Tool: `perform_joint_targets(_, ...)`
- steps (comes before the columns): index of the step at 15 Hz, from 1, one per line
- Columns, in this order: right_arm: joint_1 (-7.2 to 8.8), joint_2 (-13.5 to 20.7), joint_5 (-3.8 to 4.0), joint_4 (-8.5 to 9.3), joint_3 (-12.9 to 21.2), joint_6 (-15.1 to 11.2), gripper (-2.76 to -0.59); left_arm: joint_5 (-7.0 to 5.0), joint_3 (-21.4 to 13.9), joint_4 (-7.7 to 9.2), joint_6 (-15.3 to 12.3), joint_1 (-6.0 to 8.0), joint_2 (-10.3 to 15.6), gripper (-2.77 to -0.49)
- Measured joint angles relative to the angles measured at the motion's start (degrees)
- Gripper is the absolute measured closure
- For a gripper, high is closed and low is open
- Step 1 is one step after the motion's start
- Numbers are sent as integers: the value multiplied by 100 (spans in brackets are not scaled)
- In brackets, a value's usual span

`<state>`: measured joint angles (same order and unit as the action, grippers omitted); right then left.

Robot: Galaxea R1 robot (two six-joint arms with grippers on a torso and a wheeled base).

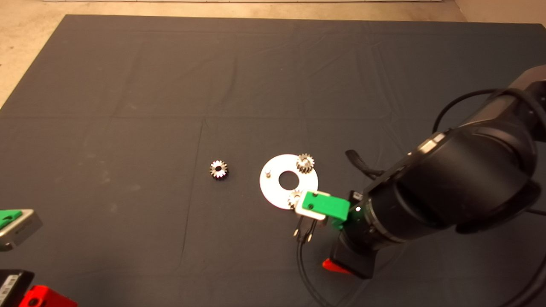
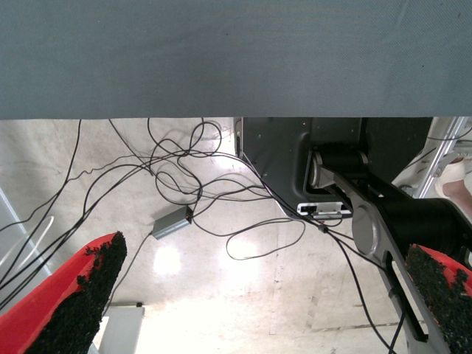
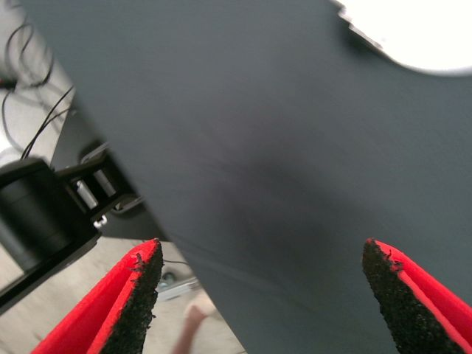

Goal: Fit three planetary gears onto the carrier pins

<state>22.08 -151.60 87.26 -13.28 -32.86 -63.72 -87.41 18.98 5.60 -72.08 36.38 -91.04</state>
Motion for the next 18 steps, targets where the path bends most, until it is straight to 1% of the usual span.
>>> perform_joint_targets(1, 18, 409, 6, 90, -66, -140, -200, -2, 1, -1, 1, 0, -57, -275)
perform_joint_targets(2, 50, 808, 52, 204, -211, -278, -207, 0, 11, -17, 12, 0, -138, -275)
perform_joint_targets(3, 77, 1035, 116, 353, -364, -403, -217, 0, 47, -58, 28, 0, -241, -275)
perform_joint_targets(4, 74, 1168, 129, 504, -471, -489, -218, 9, 107, -108, 43, 0, -345, -275)
perform_joint_targets(6, 68, 1353, 61, 854, -526, -579, -232, 11, 272, -196, 43, 0, -543, -275)
perform_joint_targets(7, 93, 1506, 15, 990, -541, -617, -233, -10, 390, -214, 41, 0, -670, -275)
perform_joint_targets(8, 120, 1679, 30, 1115, -567, -636, -233, -10, 506, -242, 40, 0, -824, -275)
perform_joint_targets(9, 162, 1813, 61, 1202, -583, -660, -233, -7, 631, -251, 34, 0, -1068, -275)
perform_joint_targets(10, 239, 1914, 96, 1299, -589, -665, -233, -5, 766, -310, -23, 0, -1367, -275)
perform_joint_targets(11, 328, 1960, 85, 1393, -587, -665, -233, 33, 888, -400, -86, -2, -1610, -275)
perform_joint_targets(12, 367, 2013, 61, 1442, -587, -665, -235, 39, 1018, -552, -192, -38, -1781, -275)
perform_joint_targets(13, 366, 2138, 34, 1476, -583, -665, -245, 32, 1164, -653, -254, -136, -1961, -275)
perform_joint_targets(14, 374, 2187, 37, 1481, -578, -665, -247, -20, 1308, -722, -298, -273, -2150, -275)
perform_joint_targets(15, 421, 2364, 44, 1518, -545, -665, -247, -27, 1449, -780, -350, -390, -2441, -275)
perform_joint_targets(16, 448, 2493, 50, 1552, -488, -667, -247, -20, 1591, -883, -377, -536, -2768, -275)
perform_joint_targets(17, 448, 2546, 63, 1622, -424, -667, -247, 39, 1737, -992, -442, -724, -3075, -275)
perform_joint_targets(18, 446, 2574, 63, 1680, -377, -668, -247, 45, 1882, -1097, -528, -900, -3298, -275)
